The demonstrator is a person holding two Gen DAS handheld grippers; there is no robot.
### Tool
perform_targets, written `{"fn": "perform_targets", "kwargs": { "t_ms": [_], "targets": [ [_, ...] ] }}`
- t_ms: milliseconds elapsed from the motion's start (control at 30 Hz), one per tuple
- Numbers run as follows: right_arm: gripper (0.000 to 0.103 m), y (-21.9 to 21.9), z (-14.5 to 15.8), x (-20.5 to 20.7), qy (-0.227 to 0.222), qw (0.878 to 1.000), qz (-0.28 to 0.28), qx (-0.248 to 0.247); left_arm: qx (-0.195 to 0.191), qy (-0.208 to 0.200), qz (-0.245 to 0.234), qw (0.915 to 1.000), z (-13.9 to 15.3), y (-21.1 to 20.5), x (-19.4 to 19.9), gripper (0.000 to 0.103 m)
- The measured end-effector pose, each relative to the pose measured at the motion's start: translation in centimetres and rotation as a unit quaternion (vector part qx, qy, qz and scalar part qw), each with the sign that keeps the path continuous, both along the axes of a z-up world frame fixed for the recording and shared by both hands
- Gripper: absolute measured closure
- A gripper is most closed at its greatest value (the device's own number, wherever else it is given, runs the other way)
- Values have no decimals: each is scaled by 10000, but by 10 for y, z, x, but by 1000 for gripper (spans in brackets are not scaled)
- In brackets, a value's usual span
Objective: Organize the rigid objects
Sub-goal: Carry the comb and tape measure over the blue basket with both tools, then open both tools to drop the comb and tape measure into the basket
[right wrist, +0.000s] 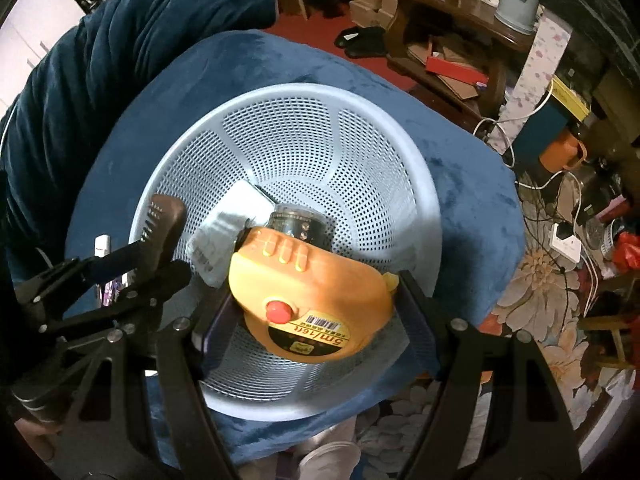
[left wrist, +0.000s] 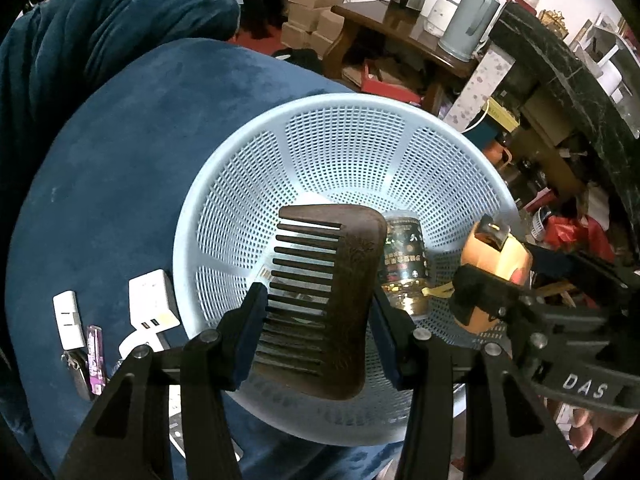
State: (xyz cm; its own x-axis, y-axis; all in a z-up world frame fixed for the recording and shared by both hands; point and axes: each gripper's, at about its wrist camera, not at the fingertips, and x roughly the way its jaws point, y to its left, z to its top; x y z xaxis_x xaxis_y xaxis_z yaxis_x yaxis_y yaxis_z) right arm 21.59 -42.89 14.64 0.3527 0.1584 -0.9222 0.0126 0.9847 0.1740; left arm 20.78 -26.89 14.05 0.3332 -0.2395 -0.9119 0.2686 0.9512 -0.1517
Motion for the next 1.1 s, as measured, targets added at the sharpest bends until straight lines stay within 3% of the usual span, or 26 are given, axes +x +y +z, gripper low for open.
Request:
{"fn": "perform_targets", "kwargs": {
  "t_ms": [933, 1000, 1100],
  "targets": [
    [24, 7, -10, 2, 278, 9994, 166, -88, 11, 322, 183, 9993, -15, 8, 5, 51],
    [24, 7, -10, 3, 293, 9994, 153, -59, -19, 315, 208, 9993, -14, 8, 5, 48],
    [22, 4, -6, 2, 233, 9997, 71, -2, -47, 277, 332, 9991, -12, 13, 5, 32]
  ]
}}
